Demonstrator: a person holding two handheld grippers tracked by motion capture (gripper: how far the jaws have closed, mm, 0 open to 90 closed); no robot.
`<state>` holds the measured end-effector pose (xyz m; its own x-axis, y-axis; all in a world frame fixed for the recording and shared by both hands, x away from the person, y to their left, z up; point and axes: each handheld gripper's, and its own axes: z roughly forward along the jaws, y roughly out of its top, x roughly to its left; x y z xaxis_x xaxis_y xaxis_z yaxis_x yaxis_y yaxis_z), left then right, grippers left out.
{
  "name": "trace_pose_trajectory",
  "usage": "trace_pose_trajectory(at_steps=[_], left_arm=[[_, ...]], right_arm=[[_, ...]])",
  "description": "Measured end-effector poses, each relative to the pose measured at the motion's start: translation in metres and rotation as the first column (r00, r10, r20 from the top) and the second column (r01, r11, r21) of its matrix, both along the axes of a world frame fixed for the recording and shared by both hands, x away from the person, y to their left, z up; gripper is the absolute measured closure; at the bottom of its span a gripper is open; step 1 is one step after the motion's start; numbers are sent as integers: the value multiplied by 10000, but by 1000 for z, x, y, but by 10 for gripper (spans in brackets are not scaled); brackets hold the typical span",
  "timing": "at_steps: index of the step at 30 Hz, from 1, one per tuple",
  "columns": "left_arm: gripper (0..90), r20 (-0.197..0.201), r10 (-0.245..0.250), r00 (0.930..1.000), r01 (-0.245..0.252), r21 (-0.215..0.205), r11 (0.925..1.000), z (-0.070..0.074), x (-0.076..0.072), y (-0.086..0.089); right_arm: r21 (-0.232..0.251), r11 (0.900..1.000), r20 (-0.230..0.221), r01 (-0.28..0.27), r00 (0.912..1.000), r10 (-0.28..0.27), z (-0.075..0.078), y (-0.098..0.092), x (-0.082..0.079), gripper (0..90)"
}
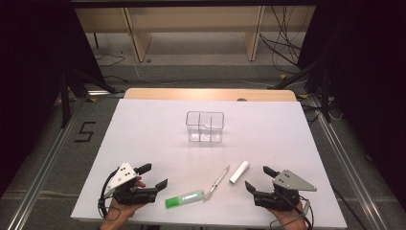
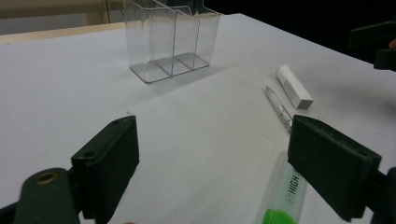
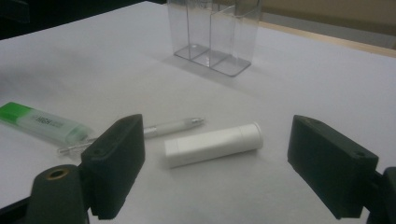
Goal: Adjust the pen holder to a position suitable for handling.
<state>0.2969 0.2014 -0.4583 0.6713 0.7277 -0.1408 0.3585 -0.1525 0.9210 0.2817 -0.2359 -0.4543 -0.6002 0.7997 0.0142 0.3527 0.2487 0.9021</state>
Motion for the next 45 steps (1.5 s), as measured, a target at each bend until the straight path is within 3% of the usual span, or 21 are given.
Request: trace_pose_trajectory(at_steps=[9,15,33,36,38,42,43,45], left_arm=[[164,1,18,10000,-18,-7,10000,0,0,0],[164,0,39,10000,-39,-11,10000,0,0,0],[164,22,206,9998,-206,-28,9998,-1,0,1],[164,29,221,9998,-221,-19,9998,-1,0,1],[164,16,246,9997,-246,-20,9997,-1,1,1],[164,14,263,9997,-263,-10,9997,-1,1,1],[164,20,265,9996,-265,-14,9996,-1,1,2],[164,22,268,9996,-268,-17,9996,-1,1,2]], right_arm=[[-2,10000,1,33,10000,-33,0,0,0,205],[46,9999,19,151,9999,-151,0,-2,2,257],[80,9942,-83,1070,9942,-1069,9,-15,39,374],[69,9925,-108,1224,9924,-1223,10,-18,47,419],[155,9933,-30,1143,9934,-1143,11,-20,55,530],[184,9929,-120,1176,9930,-1174,14,-19,68,614],[135,9931,-231,1167,9929,-1164,16,-18,78,695],[143,9925,-370,1210,9920,-1204,16,-17,84,709]])
